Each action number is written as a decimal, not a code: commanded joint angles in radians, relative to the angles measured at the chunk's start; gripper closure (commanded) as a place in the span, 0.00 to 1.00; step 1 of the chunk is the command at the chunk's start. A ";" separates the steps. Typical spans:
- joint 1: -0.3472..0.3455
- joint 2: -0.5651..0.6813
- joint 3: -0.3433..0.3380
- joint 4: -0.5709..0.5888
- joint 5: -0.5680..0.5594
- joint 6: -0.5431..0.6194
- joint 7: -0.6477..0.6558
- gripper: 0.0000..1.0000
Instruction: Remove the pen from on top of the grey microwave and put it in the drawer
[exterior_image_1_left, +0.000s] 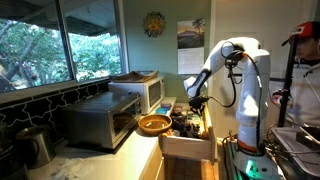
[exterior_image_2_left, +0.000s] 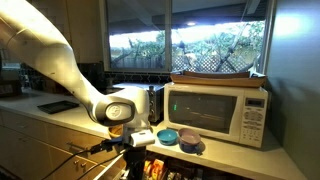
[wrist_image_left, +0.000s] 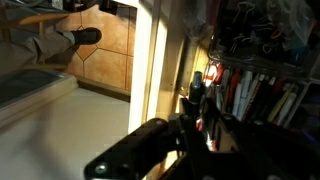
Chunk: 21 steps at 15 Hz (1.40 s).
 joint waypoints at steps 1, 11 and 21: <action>0.016 0.020 -0.028 -0.009 -0.046 0.150 0.103 0.96; 0.066 0.266 -0.112 0.056 -0.094 0.568 0.232 0.96; 0.175 0.427 -0.191 0.099 0.209 0.602 0.079 0.34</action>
